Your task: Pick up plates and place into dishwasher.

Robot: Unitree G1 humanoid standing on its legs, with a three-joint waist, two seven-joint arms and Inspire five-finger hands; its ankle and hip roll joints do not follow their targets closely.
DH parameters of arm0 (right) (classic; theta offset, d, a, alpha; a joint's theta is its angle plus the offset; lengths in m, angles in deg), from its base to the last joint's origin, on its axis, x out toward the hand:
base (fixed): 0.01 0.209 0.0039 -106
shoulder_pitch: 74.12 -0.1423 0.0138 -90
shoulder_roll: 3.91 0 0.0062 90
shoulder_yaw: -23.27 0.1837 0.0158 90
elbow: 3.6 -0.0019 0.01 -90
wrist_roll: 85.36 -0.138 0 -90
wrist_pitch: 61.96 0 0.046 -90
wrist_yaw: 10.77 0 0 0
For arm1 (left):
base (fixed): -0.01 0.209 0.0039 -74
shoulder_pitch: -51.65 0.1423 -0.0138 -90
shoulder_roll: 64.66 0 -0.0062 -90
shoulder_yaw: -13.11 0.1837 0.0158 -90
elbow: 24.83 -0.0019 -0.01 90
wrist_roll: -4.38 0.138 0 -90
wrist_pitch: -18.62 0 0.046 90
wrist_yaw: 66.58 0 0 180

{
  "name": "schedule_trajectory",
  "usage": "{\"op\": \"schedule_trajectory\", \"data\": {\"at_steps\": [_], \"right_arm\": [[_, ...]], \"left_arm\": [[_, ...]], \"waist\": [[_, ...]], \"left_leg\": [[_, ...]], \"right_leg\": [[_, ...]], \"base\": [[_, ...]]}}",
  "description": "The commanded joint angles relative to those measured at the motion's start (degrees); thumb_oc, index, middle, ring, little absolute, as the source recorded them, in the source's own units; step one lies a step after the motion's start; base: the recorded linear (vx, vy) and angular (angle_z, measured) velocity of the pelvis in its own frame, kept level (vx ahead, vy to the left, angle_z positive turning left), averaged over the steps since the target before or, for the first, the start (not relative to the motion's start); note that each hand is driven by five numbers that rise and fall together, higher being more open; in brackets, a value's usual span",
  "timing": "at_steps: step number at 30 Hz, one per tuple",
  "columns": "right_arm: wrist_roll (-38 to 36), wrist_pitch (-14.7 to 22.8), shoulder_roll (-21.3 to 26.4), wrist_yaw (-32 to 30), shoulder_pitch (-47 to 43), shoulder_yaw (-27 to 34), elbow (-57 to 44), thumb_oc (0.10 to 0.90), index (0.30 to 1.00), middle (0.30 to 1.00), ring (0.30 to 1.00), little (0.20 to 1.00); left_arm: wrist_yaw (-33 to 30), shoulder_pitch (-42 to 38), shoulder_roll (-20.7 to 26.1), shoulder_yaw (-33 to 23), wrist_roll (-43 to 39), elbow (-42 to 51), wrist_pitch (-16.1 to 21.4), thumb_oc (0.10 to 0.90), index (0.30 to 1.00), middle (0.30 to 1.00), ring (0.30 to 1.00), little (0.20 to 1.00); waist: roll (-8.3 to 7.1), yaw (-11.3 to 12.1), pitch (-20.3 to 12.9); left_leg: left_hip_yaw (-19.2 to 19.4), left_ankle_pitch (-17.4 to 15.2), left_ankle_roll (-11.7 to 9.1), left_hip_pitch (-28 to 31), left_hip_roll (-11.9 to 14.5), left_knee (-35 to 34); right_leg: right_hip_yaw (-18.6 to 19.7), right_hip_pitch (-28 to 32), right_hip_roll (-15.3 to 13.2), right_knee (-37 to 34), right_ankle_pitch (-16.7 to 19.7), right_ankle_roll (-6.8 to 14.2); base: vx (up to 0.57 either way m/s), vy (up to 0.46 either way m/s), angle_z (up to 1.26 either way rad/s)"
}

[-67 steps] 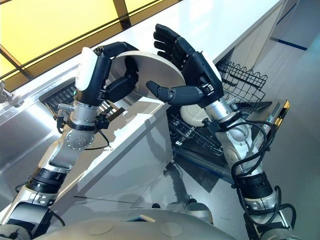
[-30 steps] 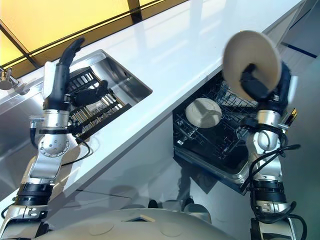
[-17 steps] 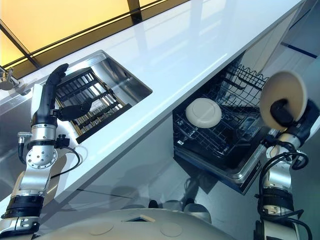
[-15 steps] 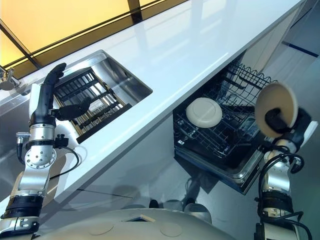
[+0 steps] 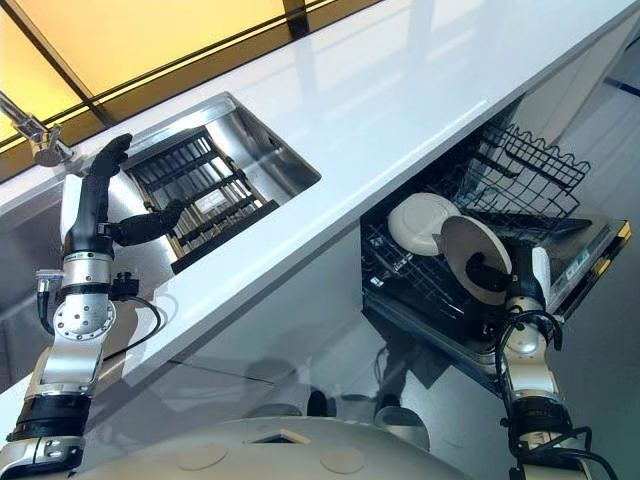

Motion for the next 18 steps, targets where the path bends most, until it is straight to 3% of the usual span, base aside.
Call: {"op": "schedule_trajectory", "data": {"at_steps": [1,4,14,15,16,18], "right_arm": [[3.3,6.0,3.7,0.4,-5.8,-2.2,-2.4,0.1,0.3,0.3,0.3,0.2],[6.3,4.0,2.8,0.6,-5.4,-3.9,-2.2,0.1,0.3,0.3,0.3,0.2],[10.5,-12.6,1.4,5.0,-6.5,-11.7,5.3,0.1,0.3,0.3,0.3,0.2],[11.3,-14.2,1.1,5.2,-6.7,-12.4,5.7,0.193,0.38,0.38,0.38,0.293],[10.9,-14.7,1.0,5.3,-7.3,-13.2,6.8,0.8,0.9,0.9,0.9,0.9],[8.7,-14.7,0.8,3.9,-8.4,-14.3,6.1,0.8,0.9,0.9,0.9,0.9]], "left_arm": [[-2.4,-2.5,1.6,-3.9,-1.3,2.4,2.9,0.8,0.9,0.9,0.9,0.9],[-2.0,-1.9,1.2,-3.8,-1.5,2.5,3.2,0.8,0.9,0.9,0.9,0.9],[-1.1,-1.9,1.2,-1.6,-2.7,4.2,2.0,0.8,0.9,0.9,0.9,0.9],[-1.2,-2.0,1.2,-1.2,-2.7,4.3,1.8,0.8,0.9,0.9,0.9,0.9],[-1.2,-2.3,1.2,-0.8,-2.7,4.6,1.5,0.8,0.9,0.9,0.9,0.9],[-1.5,-2.7,1.1,0.2,-2.4,4.8,0.9,0.8,0.9,0.9,0.9,0.9]], "waist": [[-0.4,1.0,-2.1],[-0.24,1.3,-2.1],[0.14,2.4,-1.9],[0.16,2.5,-1.8],[0.21,2.7,-1.8],[0.31,3.0,-1.7]], "left_leg": [[1.7,-3.7,0.1,-0.6,-1.9,0.1],[1.4,-3.5,0.0,-0.6,-2.0,0.1],[0.0,-2.5,-0.2,-0.6,-2.4,0.1],[-0.2,-2.5,-0.2,-0.5,-2.4,0.1],[-0.4,-2.4,-0.2,-0.5,-2.4,0.1],[-0.9,-2.2,-0.2,-0.4,-2.5,0.1]], "right_leg": [[-1.4,-1.5,2.1,6.1,-6.4,0.4],[-1.4,-1.4,2.0,6.2,-6.5,0.4],[-1.5,-1.2,2.1,6.9,-6.9,-0.1],[-1.5,-1.1,2.1,7.0,-6.8,-0.2],[-1.5,-1.0,2.1,6.9,-6.8,-0.2],[-1.5,-0.8,2.1,6.7,-6.6,-0.3]], "base": [[0.01,0.031,0.05],[0.01,0.029,0.04],[0.0,0.018,0.07],[0.01,0.001,0.07],[0.02,-0.003,0.09],[0.02,-0.005,0.1]]}}
